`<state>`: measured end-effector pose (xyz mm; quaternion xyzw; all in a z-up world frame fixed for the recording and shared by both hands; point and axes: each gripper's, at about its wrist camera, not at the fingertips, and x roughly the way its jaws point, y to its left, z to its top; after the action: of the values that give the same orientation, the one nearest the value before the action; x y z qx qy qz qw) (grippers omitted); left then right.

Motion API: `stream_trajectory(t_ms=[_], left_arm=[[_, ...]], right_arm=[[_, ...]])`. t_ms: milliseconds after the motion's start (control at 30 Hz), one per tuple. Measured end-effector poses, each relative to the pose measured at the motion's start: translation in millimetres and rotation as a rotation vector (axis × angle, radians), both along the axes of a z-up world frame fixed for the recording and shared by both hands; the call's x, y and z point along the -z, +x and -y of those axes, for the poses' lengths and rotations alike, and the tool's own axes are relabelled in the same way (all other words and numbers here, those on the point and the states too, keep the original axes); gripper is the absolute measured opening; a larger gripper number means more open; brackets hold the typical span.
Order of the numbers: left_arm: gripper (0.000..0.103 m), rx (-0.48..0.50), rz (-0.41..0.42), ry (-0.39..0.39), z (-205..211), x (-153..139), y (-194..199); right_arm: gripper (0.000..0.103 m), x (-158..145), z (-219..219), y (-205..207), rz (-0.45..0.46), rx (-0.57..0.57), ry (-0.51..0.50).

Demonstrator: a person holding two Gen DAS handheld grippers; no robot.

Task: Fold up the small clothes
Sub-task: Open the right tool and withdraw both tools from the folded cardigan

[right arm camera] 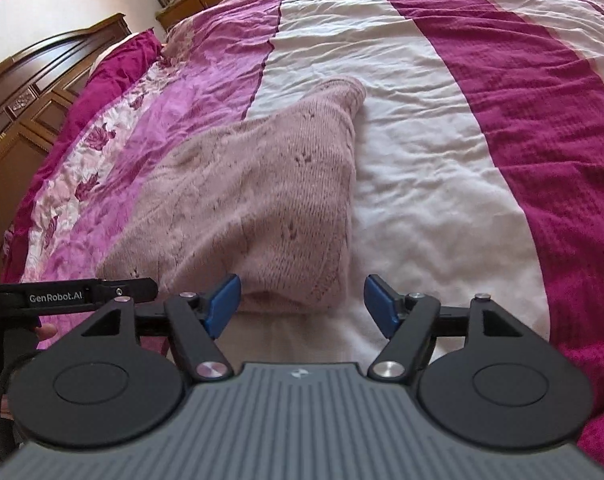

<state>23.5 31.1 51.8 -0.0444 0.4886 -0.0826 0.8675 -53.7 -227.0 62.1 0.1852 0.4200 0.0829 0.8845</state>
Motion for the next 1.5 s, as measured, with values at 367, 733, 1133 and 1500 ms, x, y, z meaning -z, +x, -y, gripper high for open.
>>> stream_trajectory(t_ms=[367, 733, 1133, 1500], left_arm=[[0.079, -0.001, -0.031, 0.036, 6, 9, -2], [0.079, 0.004, -0.015, 0.043, 8, 10, -2], [0.079, 0.009, -0.014, 0.044, 9, 11, -1], [0.079, 0.011, -0.014, 0.046, 10, 12, -1]], right_arm=[[0.075, 8, -4, 2, -0.031, -0.011, -0.011], [0.075, 13, -4, 5, -0.046, -0.018, -0.005], [0.075, 15, -4, 6, -0.051, -0.023, -0.002], [0.075, 17, -7, 6, -0.056, -0.027, 0.000]])
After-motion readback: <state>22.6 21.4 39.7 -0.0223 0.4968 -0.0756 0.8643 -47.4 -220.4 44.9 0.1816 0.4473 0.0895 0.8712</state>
